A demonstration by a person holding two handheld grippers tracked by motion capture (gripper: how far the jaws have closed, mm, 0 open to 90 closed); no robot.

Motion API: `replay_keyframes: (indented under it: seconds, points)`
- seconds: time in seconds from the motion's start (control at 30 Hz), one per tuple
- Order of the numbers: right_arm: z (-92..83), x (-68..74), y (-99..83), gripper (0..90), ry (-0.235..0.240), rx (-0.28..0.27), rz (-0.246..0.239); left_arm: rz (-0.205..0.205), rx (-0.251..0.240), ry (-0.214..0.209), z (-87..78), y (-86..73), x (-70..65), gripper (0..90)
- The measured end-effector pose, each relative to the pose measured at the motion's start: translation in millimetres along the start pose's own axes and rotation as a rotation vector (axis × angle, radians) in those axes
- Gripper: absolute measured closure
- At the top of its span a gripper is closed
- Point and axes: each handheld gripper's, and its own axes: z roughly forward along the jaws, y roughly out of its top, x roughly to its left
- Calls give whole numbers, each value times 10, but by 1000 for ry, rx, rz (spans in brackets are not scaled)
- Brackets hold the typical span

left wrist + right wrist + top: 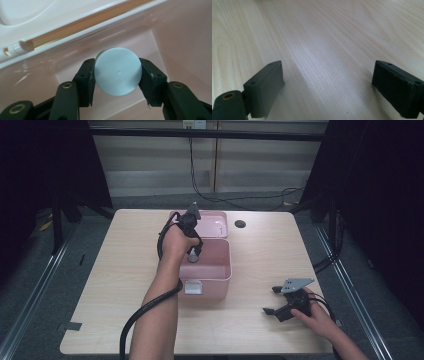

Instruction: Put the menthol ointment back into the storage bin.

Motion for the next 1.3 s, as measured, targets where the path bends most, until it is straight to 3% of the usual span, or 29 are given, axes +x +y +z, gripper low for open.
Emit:
replay_keyframes:
  seconds: [0.97,1.3]
  points:
    - [0,0,0,98,0,0,0,-74,2,16,324,-19,58,499]
    - [1,2,-1,97,-1,-1,2,-67,16,21,436,-15,48,499]
